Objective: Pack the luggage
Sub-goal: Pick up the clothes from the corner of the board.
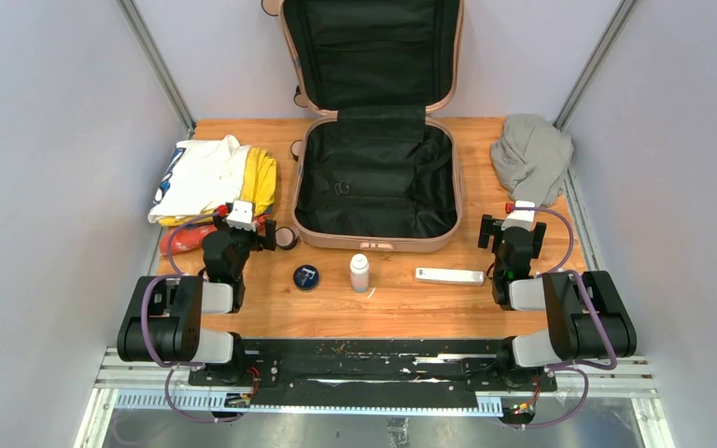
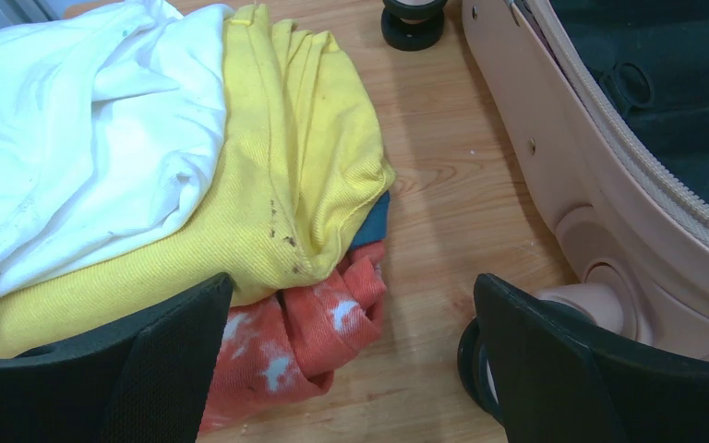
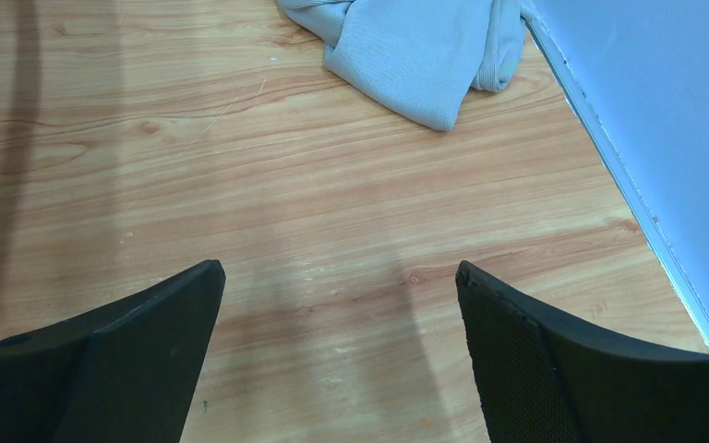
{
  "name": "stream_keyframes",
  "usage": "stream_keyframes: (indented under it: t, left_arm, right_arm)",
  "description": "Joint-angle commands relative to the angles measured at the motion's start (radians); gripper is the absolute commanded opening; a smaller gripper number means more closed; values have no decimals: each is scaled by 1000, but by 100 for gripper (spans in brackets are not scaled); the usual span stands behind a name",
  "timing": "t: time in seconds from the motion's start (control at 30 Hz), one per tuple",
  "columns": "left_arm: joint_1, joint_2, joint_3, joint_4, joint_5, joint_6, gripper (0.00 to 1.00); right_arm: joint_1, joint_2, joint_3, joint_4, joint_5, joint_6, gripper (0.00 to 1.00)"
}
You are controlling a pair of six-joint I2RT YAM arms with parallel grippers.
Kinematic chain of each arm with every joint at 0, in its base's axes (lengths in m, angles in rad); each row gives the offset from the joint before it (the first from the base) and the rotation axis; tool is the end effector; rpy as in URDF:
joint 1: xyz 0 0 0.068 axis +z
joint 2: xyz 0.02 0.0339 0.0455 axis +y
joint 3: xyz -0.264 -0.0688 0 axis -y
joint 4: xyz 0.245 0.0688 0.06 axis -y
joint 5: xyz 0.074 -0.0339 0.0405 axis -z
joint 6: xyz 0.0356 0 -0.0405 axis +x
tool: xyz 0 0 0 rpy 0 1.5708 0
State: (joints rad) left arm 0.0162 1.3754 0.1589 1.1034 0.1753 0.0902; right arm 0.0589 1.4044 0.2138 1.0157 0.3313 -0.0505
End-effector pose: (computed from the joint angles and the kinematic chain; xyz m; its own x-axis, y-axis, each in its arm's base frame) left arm 0.2184 -0.0027 0.1512 -0.0982 0.0871 -0.9913 0.1668 0.9835 0.0699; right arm 0.2292 0.0019 0.1499 -0.1868 -0.0588 -0.9806 0.2550 0.9611 -0.1062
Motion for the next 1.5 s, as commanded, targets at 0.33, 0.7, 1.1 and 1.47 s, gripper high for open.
stream_keyframes:
  t: [0.33,0.7,1.1,1.47]
  left_arm:
    - [6,-26,35,-31,-14,-33,100]
    - [109,-110,597,-1123,165,73,100]
    - [153,31,1005,-1496,198,72,100]
    - [153,315,1253,-1600,-8,87,89]
  right_arm:
    - [6,-18,5,11,16,-4,100]
    - [70,-428,225,-603,132,370,100]
    - [154,-291,619,-1223,-82,449,100]
    - [407,-158,849,-1473,-35,388,93]
